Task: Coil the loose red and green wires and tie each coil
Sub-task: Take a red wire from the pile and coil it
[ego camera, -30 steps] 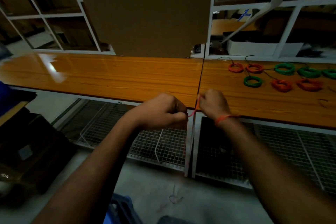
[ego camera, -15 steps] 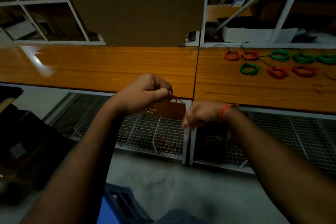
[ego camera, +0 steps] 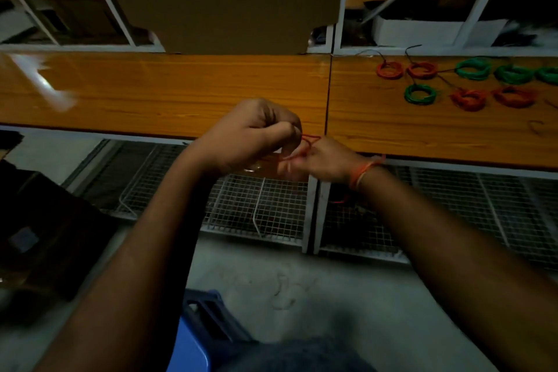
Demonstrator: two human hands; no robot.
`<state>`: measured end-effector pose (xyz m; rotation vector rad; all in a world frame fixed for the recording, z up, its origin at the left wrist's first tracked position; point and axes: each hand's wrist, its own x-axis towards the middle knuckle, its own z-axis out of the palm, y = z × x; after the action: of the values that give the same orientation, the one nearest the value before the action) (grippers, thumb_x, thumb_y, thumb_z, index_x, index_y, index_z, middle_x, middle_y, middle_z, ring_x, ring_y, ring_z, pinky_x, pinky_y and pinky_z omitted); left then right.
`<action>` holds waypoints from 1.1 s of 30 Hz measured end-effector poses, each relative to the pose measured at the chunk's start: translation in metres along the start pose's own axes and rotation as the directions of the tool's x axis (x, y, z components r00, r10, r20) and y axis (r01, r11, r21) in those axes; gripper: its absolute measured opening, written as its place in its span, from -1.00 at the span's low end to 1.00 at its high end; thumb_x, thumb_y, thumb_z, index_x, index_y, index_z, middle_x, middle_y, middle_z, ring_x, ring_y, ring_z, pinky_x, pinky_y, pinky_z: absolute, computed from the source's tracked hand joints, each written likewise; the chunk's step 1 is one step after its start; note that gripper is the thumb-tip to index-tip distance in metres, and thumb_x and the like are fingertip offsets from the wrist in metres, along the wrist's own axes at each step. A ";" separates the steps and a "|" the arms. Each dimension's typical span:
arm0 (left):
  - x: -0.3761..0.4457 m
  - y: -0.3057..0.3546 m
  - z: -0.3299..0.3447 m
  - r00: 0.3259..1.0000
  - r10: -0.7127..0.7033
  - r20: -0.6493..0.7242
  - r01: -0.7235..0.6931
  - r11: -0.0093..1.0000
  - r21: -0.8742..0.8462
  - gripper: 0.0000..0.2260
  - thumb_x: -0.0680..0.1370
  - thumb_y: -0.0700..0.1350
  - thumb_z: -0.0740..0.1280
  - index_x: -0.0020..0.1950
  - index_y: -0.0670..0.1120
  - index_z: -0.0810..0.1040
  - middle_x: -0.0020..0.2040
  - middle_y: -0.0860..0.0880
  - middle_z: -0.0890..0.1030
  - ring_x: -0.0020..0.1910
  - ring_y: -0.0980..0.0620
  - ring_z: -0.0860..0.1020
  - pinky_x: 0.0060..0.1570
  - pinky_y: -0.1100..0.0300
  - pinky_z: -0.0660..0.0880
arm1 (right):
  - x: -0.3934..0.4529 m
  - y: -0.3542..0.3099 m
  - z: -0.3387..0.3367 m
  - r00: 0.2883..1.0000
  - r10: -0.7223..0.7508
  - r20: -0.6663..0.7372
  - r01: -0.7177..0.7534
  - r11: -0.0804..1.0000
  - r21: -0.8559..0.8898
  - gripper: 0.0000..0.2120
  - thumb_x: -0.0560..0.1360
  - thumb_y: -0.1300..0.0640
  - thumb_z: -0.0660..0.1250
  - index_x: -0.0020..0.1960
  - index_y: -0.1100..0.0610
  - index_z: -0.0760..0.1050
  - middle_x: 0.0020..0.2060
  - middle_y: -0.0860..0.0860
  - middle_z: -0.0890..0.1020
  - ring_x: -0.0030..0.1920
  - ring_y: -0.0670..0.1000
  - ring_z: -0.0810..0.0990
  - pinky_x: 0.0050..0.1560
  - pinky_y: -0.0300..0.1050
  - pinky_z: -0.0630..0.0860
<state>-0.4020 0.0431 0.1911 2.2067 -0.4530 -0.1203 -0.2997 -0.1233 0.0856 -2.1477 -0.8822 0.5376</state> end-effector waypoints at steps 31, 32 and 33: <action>0.008 -0.011 -0.017 0.986 -0.150 -0.066 0.151 0.988 0.006 -0.68 0.70 -0.10 0.18 -0.21 -0.08 0.55 -0.43 0.11 0.48 -0.46 0.18 0.37 -0.48 0.36 0.30 | -0.047 0.041 -0.018 0.696 0.653 0.300 -0.640 0.753 -0.153 -0.69 0.68 0.08 0.24 -0.05 0.24 0.64 -0.42 0.02 0.62 -0.51 -0.10 0.51 -0.48 -0.26 0.42; 0.002 -0.012 -0.007 0.982 -0.182 -0.043 0.185 0.979 0.084 -0.69 0.70 -0.09 0.20 -0.18 -0.12 0.58 -0.42 0.10 0.48 -0.47 0.19 0.37 -0.48 0.38 0.30 | -0.057 0.043 -0.030 0.670 0.692 0.268 -0.634 0.722 -0.278 -0.70 0.67 0.08 0.27 -0.09 0.24 0.65 -0.40 0.04 0.65 -0.49 -0.08 0.52 -0.46 -0.23 0.44; -0.002 -0.009 0.004 0.978 -0.208 -0.021 0.209 0.973 0.097 -0.70 0.69 -0.09 0.20 -0.15 -0.16 0.60 -0.42 0.08 0.48 -0.48 0.18 0.36 -0.49 0.38 0.30 | -0.059 0.045 -0.043 0.672 0.731 0.120 -0.648 0.659 -0.382 -0.74 0.65 0.11 0.31 -0.13 0.23 0.63 -0.33 0.08 0.68 -0.42 -0.04 0.56 -0.42 -0.19 0.47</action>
<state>-0.4025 0.0465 0.1812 2.3475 -0.2244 -0.2026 -0.2949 -0.2090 0.0837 -2.7427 -0.2138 1.1624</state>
